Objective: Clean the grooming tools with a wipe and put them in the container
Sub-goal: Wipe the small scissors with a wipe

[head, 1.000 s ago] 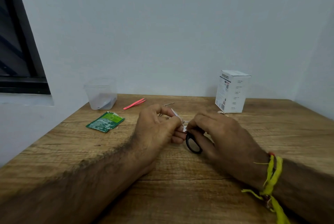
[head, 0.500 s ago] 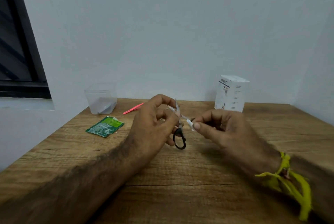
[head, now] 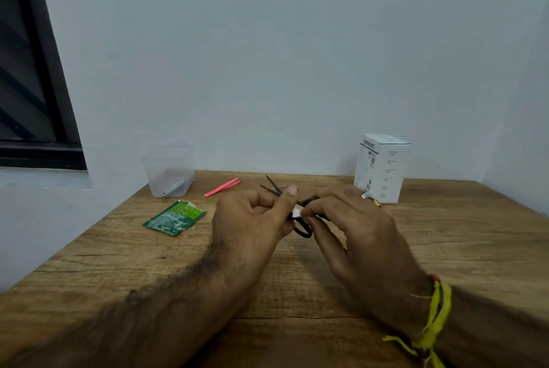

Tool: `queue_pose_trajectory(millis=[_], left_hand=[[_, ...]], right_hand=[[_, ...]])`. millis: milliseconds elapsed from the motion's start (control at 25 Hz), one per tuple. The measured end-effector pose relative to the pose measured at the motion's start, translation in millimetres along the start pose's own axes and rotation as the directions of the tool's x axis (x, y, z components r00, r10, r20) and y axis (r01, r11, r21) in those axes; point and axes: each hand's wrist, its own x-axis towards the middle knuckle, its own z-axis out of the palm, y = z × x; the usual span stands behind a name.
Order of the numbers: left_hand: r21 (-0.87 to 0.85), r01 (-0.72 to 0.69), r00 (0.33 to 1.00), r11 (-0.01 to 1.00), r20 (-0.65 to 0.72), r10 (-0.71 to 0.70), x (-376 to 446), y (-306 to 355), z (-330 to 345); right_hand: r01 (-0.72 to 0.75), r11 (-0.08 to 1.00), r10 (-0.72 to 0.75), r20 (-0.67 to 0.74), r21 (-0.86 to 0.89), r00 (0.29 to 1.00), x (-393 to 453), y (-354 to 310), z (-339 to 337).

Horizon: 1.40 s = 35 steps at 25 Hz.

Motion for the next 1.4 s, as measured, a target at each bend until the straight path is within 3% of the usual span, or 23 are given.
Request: queue_pose_trajectory(millis=[160,240,320,400,520,800,1160,1400], left_hand=[[-0.040,0.065,0.998,0.997,-0.004,-0.065,2.2,0.6,-3.5],[-0.088,0.108,0.994,0.990,0.032,-0.105,3.6,1.1,-5.3],[-0.137,0.166,0.977,0.977,0.157,-0.144,1.8,-1.1,-4.8],[-0.114,0.182,0.942,0.977,0.305,-0.140,-2.7,-4.7,-1.4],[-0.065,0.160,0.912,0.985,0.392,-0.122,-5.3,-7.4,1.9],[0.134,0.050,0.880,0.990,0.462,-0.107,-5.2,-7.0,1.1],[0.107,-0.036,0.907,0.994,0.420,-0.012,-1.5,-14.2,-1.9],[0.036,0.020,0.912,0.999,0.408,-0.033,-2.7,-14.8,-0.8]], right_hand=[[-0.078,0.986,0.075,0.029,0.146,0.997,-2.9,-11.9,-1.3],[-0.083,0.955,0.116,-0.105,0.283,0.988,-2.0,-16.1,-8.6],[-0.102,0.943,0.180,-0.228,0.316,0.957,0.6,-10.6,-16.4],[-0.166,0.950,0.234,-0.252,0.264,0.939,2.9,2.7,-20.0],[-0.219,0.961,0.251,-0.196,0.170,0.948,2.2,18.2,-14.5],[-0.036,0.999,0.039,-0.084,0.039,0.996,0.8,21.1,-9.4],[0.066,0.986,-0.065,0.011,-0.153,0.998,3.7,17.4,-4.8],[0.042,0.996,-0.041,0.019,-0.083,0.999,4.0,20.7,-6.4]])
